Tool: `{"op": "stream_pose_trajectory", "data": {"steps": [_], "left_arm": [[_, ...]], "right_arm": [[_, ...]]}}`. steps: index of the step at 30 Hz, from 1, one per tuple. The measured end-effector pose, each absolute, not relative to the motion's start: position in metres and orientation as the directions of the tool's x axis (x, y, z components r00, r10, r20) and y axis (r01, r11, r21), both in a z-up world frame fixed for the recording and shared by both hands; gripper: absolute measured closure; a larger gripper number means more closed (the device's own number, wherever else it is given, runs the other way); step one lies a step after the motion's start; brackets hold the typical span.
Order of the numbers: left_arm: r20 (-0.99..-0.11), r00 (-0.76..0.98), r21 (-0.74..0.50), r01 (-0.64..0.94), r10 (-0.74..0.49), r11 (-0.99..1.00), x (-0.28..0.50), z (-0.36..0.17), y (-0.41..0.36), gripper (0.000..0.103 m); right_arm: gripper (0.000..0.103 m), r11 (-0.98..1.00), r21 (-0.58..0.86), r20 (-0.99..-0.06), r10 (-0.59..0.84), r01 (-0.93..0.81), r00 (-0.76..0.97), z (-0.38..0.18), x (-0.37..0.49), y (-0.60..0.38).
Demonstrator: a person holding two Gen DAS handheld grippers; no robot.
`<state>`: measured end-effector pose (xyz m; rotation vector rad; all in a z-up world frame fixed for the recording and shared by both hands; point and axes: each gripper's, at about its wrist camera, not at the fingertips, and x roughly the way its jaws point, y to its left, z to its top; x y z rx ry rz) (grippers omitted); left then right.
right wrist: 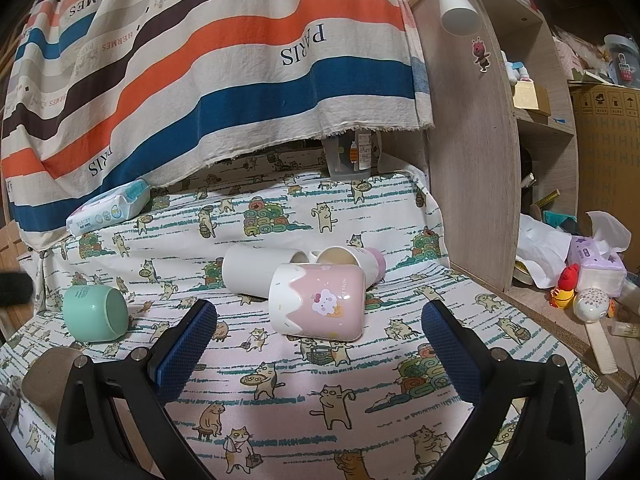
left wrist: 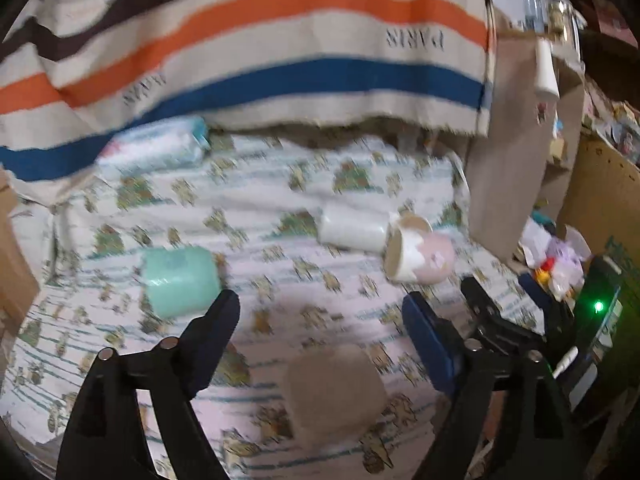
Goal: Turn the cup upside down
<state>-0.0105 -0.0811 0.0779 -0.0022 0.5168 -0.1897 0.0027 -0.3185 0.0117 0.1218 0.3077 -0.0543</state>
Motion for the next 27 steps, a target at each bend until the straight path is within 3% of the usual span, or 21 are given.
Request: {"op": "stream_pose_trajectory", "data": {"steps": [4,16,27], "left_arm": [[-0.382,0.906,-0.044,0.181,-0.184,0.982,-0.025,0.083,-0.067,0.0],[-0.165,0.979,0.035,0.129,-0.122,0.991,-0.048,0.047,-0.036,0.0],[-0.183,0.976,-0.001,0.12,-0.118,0.993,-0.036,0.014,0.002,0.0]], "right_arm": [[0.0,0.991,0.111,-0.306,-0.034,0.071,0.951,0.011,0.003,-0.319],[0.0,0.991,0.109,-0.306,-0.035,0.072,0.952,0.011,0.002,-0.318],[0.0,0.996,0.085,-0.305,-0.008,0.036,0.952,0.012,0.002,-0.308]]}}
